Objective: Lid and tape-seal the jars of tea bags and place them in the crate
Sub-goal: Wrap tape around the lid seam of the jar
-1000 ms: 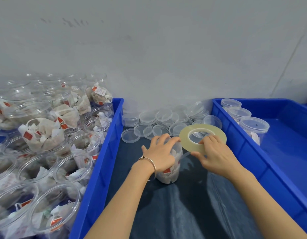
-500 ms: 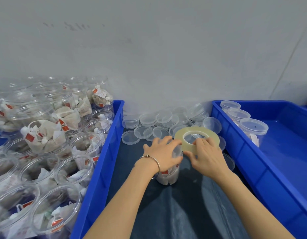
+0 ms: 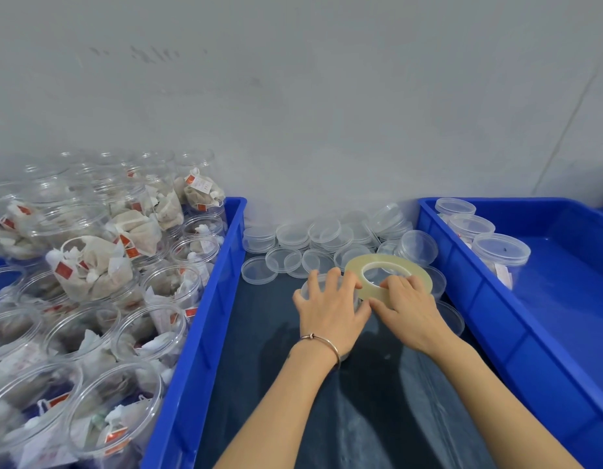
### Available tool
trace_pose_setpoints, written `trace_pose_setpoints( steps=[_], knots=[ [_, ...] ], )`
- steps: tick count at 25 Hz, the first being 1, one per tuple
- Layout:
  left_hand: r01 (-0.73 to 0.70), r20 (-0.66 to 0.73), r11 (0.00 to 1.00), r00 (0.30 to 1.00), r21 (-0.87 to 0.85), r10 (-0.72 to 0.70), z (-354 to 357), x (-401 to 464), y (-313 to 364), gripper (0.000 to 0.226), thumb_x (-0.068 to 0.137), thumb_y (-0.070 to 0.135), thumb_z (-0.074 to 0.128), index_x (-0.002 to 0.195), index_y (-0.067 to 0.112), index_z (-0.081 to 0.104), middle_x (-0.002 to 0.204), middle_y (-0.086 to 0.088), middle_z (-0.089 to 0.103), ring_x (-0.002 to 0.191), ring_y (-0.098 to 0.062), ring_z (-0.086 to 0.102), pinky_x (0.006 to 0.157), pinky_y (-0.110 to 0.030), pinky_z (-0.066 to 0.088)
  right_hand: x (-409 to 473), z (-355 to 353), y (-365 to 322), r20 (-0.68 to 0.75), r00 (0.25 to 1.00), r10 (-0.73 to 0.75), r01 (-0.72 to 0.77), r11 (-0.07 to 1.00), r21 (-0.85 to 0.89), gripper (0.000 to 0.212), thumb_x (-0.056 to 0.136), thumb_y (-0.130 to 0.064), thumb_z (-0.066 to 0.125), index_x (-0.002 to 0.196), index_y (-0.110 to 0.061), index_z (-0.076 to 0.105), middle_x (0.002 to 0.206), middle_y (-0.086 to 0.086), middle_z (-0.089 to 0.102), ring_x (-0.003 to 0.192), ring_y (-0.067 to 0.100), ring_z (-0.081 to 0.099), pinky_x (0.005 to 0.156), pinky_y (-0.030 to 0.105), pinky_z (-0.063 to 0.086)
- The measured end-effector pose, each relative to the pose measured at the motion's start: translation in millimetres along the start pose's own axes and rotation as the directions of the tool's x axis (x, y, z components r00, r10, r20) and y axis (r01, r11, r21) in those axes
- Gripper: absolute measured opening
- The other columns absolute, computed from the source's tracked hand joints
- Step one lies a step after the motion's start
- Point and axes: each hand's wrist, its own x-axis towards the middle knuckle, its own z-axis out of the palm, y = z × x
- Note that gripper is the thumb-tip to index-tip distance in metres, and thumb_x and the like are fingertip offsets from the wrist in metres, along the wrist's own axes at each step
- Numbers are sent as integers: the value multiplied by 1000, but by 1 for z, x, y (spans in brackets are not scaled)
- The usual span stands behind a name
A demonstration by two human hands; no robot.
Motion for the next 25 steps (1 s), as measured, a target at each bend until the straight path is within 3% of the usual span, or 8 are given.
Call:
trace_pose_setpoints(
  steps=[8, 14, 19, 25],
  knots=[
    [10, -69, 1000, 998, -3, -10, 5, 1, 0, 23, 94, 39, 43, 116, 34, 45, 133, 12, 39, 131, -24, 27, 96, -44, 30, -3, 1, -8, -31, 998, 47, -49, 995, -87, 37, 95, -50, 40, 107, -16, 48, 118, -2, 53, 117, 19, 37, 88, 40, 39],
    [25, -76, 1000, 997, 6, -25, 6, 10, 0, 23, 92, 36, 44, 114, 32, 46, 133, 8, 40, 126, -26, 31, 94, -44, 30, -17, -1, -24, -100, 983, 157, -172, 972, -163, 44, 97, -52, 33, 110, -13, 48, 118, 2, 53, 117, 21, 37, 87, 43, 43],
    [-18, -73, 995, 997, -101, 11, 3, 18, -4, 23, 84, 29, 51, 107, 31, 51, 128, 12, 45, 118, -20, 37, 90, -40, 30, -30, 8, -41, -123, 946, 300, -307, 951, -40, 44, 99, -48, 31, 110, -8, 48, 118, 5, 53, 117, 24, 36, 91, 43, 41],
    [-83, -66, 993, 995, -79, 78, 4, 24, -6, 24, 83, 27, 52, 106, 30, 50, 126, 13, 45, 114, -21, 39, 89, -40, 31, -36, 12, -49, -170, 909, 381, -387, 922, -2, 44, 98, -49, 32, 109, -9, 46, 117, 4, 50, 118, 23, 35, 80, 41, 42]
  ],
)
